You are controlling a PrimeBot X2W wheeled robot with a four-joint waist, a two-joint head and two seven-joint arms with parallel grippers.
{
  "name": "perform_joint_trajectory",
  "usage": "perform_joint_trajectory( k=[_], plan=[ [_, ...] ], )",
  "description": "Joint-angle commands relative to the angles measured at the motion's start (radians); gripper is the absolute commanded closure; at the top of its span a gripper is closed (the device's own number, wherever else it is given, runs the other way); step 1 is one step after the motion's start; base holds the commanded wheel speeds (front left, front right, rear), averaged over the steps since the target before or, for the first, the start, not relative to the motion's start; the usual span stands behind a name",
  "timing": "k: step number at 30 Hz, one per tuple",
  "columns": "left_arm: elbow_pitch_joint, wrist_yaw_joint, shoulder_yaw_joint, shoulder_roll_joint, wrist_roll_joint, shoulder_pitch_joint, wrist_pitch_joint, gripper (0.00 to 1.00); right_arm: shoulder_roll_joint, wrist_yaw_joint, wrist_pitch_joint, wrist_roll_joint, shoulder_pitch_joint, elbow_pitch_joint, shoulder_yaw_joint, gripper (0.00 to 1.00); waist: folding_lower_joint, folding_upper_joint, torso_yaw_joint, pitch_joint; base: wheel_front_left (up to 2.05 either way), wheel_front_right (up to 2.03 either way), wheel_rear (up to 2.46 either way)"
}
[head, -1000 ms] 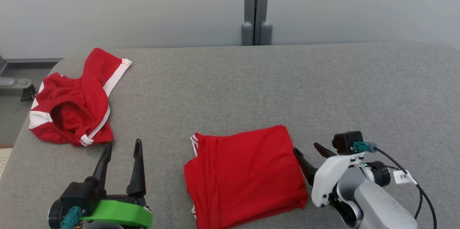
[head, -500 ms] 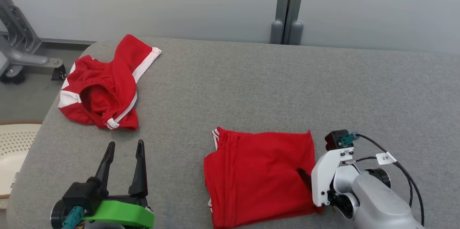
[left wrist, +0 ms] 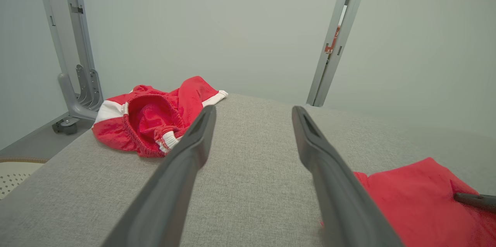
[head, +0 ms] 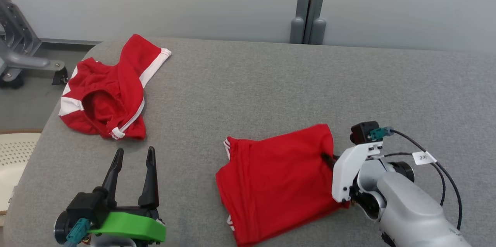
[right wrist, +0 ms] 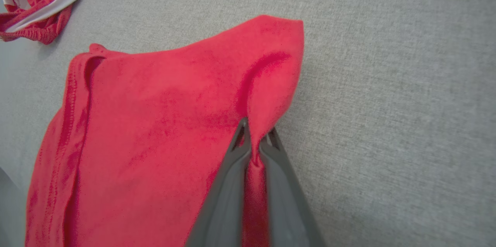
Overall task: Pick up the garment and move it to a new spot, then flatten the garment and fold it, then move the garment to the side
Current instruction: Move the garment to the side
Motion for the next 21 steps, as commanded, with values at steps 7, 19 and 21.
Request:
perform_joint_trajectory(
  k=[7,19,21],
  plan=[
    [-0.006,-0.003,-0.034,0.011,-0.026,-0.040,-0.002,0.00,-0.064,0.000,-0.092,0.024,-0.078,-0.015,0.039,1.00,0.0000,0.0000,-0.099,-0.013,0.00,0.00,0.00],
    [0.015,-0.003,-0.102,0.015,-0.030,-0.094,-0.002,0.00,-0.116,0.000,-0.145,0.079,-0.129,0.014,0.064,1.00,0.0000,0.0000,-0.332,0.008,0.00,0.00,0.00],
    [0.016,-0.003,-0.110,0.014,-0.030,-0.099,-0.002,0.00,-0.119,0.000,-0.150,0.087,-0.131,0.017,0.070,1.00,0.0000,0.0000,-0.373,0.015,0.00,0.00,0.00]
  ],
)
